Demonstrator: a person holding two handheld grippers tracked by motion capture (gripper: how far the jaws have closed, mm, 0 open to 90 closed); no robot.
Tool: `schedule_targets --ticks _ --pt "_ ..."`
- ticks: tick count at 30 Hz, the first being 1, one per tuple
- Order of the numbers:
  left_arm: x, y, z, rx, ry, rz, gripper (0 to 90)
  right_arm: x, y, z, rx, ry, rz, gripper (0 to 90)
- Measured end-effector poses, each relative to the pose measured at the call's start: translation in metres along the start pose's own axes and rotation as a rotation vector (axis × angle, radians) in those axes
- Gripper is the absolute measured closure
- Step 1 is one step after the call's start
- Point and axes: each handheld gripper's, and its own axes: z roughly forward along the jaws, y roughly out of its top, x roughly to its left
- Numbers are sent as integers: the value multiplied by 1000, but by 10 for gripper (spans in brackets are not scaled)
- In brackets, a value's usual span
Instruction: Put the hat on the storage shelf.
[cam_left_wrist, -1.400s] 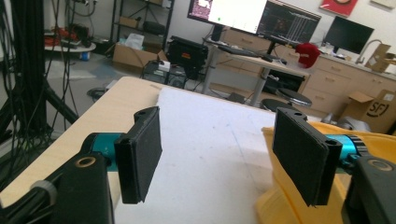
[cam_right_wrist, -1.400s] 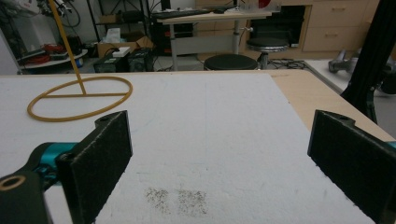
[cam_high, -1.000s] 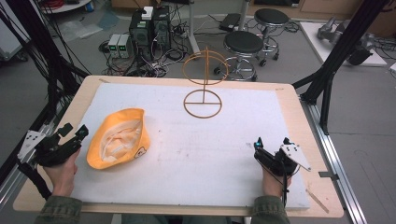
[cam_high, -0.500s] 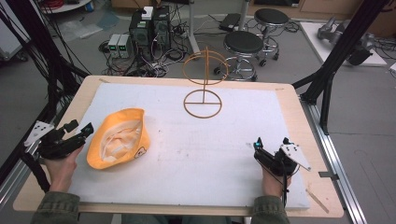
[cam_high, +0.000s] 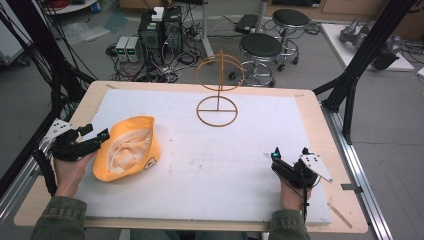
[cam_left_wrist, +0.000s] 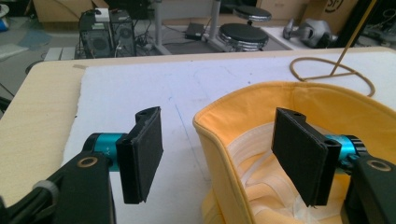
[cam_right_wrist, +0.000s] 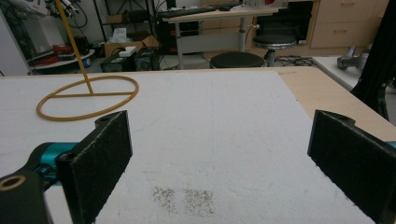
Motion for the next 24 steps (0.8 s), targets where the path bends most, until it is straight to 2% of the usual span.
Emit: schedule_targets --ticks 6,7,8,10,12,16,23,24 --pt "1 -1 11 75 12 -26 339 0 0 0 1 2 7 52" --pt "1 -1 11 75 12 -26 339 0 0 0 0 2 6 52" --pt "1 -2 14 107 21 -34 339 0 0 0 1 2 6 52" --pt "1 -2 16 115 26 -41 340 0 0 0 1 2 6 52" --pt "-1 -2 20 137 24 -65 340 0 0 1 1 2 3 52" --pt "-4 -2 28 204 34 -58 342 0 0 1 0 4 2 52" --pt "-5 1 34 251 33 -79 382 0 0 1 10 1 8 52" --pt "-6 1 35 277 31 -82 390 0 0 1 11 1 8 52"
